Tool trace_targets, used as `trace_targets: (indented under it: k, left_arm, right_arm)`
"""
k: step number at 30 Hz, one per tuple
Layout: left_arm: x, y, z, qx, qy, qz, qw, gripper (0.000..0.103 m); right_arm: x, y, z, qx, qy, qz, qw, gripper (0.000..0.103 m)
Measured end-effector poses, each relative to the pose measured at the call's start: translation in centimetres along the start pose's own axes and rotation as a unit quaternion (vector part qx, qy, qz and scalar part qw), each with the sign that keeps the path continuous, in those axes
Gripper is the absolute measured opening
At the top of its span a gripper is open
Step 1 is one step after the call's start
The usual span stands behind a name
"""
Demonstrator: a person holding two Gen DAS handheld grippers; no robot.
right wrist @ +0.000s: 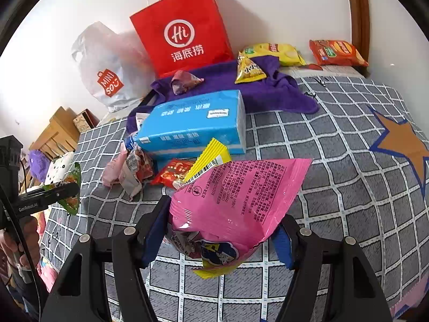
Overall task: Organize snacks
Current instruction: 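Grasp the green snack bag with the left tool while the right tool holds the pink bag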
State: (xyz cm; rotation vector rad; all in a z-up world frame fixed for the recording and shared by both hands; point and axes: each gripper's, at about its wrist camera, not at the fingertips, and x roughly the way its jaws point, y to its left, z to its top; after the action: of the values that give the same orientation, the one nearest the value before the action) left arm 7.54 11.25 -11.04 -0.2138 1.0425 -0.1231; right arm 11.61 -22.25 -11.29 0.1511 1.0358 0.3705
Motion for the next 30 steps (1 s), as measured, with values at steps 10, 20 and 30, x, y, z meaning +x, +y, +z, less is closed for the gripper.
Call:
trace_targets:
  k: [10,20,30]
  left_arm:
    - [-1.1,-1.8,0.8,0.016,-0.011,-0.008,0.9998,0.053]
    - [-1.5,-5.2,2.4,0.048,-0.023,-0.041,0.9977,0.053]
    - [-2.0,-7.5,4.2,0.074,-0.033,-0.051,0.9954,0.053]
  right_arm:
    - [0.3,0.0,0.8,-0.002,-0.003,0.006,1.000,0.068]
    - [-1.2,0.2,1.6,-0.007,-0.021,-0.009,1.000,0.068]
    - [-2.8,0.8,3.1,-0.018,-0.040,-0.019,0.999,0.068]
